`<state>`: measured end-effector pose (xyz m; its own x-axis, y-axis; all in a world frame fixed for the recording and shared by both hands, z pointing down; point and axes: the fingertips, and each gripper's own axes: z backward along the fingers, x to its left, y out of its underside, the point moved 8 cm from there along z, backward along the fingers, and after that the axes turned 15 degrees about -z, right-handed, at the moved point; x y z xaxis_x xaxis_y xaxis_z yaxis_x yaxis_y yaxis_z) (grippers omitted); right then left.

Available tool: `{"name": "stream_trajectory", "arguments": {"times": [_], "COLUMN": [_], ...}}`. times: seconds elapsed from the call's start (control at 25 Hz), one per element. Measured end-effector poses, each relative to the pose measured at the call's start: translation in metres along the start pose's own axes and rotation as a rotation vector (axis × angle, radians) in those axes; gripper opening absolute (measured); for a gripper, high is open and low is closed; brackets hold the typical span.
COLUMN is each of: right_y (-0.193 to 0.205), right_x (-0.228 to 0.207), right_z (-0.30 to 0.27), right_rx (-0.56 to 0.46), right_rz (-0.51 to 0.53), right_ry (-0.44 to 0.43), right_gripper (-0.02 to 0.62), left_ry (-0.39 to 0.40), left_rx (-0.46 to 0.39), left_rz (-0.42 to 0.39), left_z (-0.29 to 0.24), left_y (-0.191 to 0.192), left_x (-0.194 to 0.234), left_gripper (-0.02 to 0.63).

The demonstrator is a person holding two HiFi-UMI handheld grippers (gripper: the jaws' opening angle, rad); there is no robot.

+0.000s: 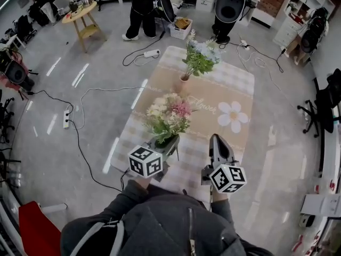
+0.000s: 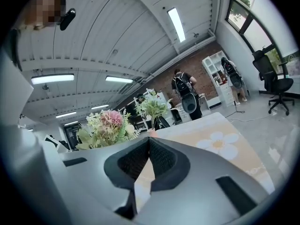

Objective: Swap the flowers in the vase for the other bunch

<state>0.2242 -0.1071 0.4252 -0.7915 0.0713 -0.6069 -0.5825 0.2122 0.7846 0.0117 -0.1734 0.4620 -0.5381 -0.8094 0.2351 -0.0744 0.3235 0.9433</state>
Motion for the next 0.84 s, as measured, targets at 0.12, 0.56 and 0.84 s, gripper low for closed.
{"name": "stream_trajectory", "arguments": {"times": [0.12, 0.56, 0.84], "right_y": [-0.002, -0.002, 0.003], "right_x": [0.003, 0.010, 0.010], "right_z": [-0.002, -0.011, -0.015], "right_rx": [-0.002, 0.020, 0.030], "right_rz": [0.014, 0.035, 0.018], "right_ry": [-0.012, -0.046, -0.050], "right_gripper": [0.012, 0.011, 0.012], "left_ry": [-0.007, -0.035, -0.034], "left_rx": [-0.005, -0.015, -0.004], "left_rz": [0.002, 0.020, 0.034], "left_z": [0.001, 0.005, 0.008], "left_y": [-0.002, -0.003, 0.002], "left_x": [0.001, 0.005, 0.008], "left_gripper": [0.026, 0.026, 0.026]}}
